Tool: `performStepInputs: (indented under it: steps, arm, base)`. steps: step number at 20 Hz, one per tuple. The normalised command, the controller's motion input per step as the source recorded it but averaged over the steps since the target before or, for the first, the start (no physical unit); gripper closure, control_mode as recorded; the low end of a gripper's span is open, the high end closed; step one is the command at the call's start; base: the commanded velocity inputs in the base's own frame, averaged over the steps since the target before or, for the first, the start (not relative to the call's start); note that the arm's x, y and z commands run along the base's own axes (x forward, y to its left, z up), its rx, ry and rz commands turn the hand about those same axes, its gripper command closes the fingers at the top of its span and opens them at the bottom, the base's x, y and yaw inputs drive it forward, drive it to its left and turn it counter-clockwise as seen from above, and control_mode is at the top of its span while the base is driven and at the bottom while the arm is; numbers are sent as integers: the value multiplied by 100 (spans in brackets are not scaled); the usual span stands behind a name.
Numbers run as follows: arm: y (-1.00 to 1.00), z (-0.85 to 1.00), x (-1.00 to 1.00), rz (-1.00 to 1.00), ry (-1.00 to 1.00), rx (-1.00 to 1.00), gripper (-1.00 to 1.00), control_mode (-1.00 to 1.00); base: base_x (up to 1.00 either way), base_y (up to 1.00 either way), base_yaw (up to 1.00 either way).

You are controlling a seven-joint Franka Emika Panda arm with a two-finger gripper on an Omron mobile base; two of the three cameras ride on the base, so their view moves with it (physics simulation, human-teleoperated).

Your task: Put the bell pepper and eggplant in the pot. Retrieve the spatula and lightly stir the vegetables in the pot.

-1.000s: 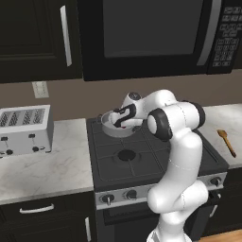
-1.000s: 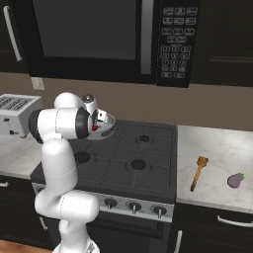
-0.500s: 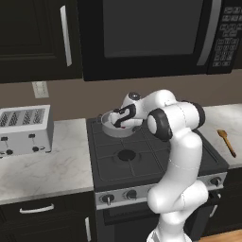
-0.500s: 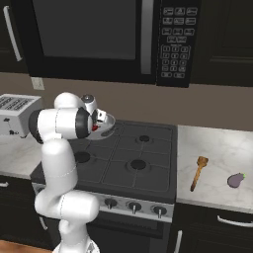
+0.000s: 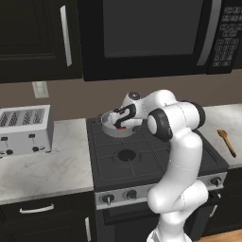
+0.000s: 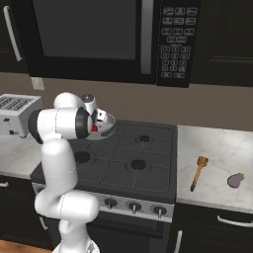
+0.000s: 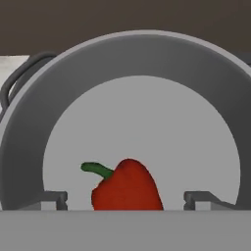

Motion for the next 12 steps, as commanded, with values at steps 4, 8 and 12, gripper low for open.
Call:
performStepInputs:
  steps: [4,8,12]
  arm:
    - [0,13,0,0,1,-1,-100,-100]
    - [0,26,-20,0,0,0,-100,-100]
    - [-6,16,-62,0,-3,1,-100,-100]
  base:
    - [0,0,0]
    - [0,0,0]
    - [0,0,0]
